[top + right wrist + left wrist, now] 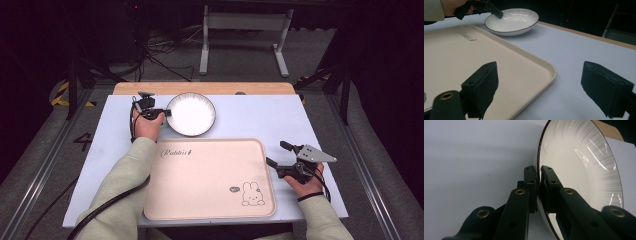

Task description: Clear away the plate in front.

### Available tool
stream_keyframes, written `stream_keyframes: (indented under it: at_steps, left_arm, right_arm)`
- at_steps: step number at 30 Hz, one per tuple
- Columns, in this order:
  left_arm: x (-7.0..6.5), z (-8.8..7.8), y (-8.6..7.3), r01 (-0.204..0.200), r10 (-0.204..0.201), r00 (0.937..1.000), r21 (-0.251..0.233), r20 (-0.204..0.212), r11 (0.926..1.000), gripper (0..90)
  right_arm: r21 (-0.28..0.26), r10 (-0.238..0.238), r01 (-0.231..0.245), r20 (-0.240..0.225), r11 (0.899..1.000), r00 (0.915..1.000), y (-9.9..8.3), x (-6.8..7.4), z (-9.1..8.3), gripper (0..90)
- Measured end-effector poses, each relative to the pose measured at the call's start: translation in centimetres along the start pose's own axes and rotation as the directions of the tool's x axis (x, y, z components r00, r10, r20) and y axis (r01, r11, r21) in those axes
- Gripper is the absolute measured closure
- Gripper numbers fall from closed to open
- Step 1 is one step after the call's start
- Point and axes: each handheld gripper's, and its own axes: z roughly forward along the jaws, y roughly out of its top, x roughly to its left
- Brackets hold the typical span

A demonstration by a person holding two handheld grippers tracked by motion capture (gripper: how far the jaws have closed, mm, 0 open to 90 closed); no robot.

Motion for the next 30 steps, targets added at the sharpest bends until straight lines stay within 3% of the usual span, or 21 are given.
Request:
stream_keyframes:
  at_steps: [7, 19, 30]
  left_arm:
    - [-0.2, -0.1, 0.3, 0.012, -0.012, 0.9999, 0.000, 0.007, 0.9999, 84.9]
    - [-1.5, -1.0, 1.3, -0.040, 0.040, 0.9990, -0.004, 0.020, 0.9992, 84.6]
    - [-2.3, -3.3, 2.1, -0.078, 0.079, 0.9962, -0.035, 0.038, 0.9964, 84.2]
  right_arm:
    - [0.001, 0.000, 0.000, 0.003, 1.000, 1.0000, 0.0, 0.0, 0.0, 14.9]
    - [-0.001, 0.003, -0.003, 0.000, 1.000, 1.0000, 0.0, -0.1, -0.1, 14.9]
    - [-0.003, 0.006, -0.006, -0.002, 1.000, 1.0000, 0.0, -0.1, 0.0, 15.0]
